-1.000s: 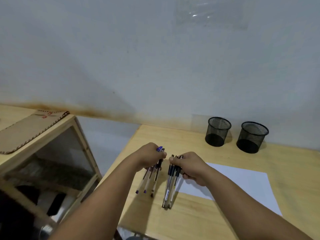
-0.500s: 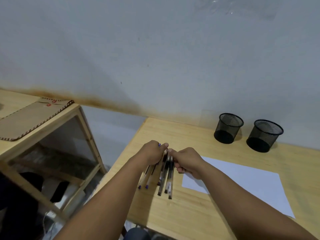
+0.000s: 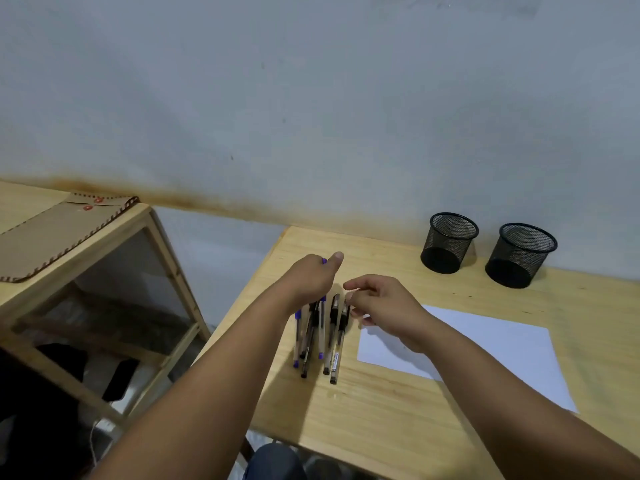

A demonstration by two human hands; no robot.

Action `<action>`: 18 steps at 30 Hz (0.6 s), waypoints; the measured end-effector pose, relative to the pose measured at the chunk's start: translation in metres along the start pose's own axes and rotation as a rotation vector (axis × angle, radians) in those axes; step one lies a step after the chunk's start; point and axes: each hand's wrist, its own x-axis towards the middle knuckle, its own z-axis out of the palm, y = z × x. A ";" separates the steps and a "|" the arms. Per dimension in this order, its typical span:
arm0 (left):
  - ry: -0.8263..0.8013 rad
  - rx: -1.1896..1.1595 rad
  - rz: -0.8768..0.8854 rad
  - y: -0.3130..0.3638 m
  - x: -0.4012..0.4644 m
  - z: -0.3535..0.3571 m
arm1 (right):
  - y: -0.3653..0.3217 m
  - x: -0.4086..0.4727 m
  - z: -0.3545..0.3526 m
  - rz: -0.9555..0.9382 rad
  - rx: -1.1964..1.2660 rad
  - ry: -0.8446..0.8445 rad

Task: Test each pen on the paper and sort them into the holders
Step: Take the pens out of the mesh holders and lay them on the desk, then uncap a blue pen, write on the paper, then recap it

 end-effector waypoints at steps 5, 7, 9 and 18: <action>-0.027 -0.248 0.004 0.018 -0.008 0.007 | -0.001 -0.044 0.000 -0.069 0.104 -0.095; -0.064 -0.332 0.001 0.020 -0.012 0.017 | 0.006 -0.060 -0.001 -0.057 0.137 -0.098; -0.101 -0.367 0.004 0.019 -0.017 0.026 | 0.014 -0.071 -0.006 -0.042 0.153 -0.065; -0.253 -0.443 0.163 0.001 -0.035 0.053 | 0.045 -0.096 -0.058 0.036 0.227 0.390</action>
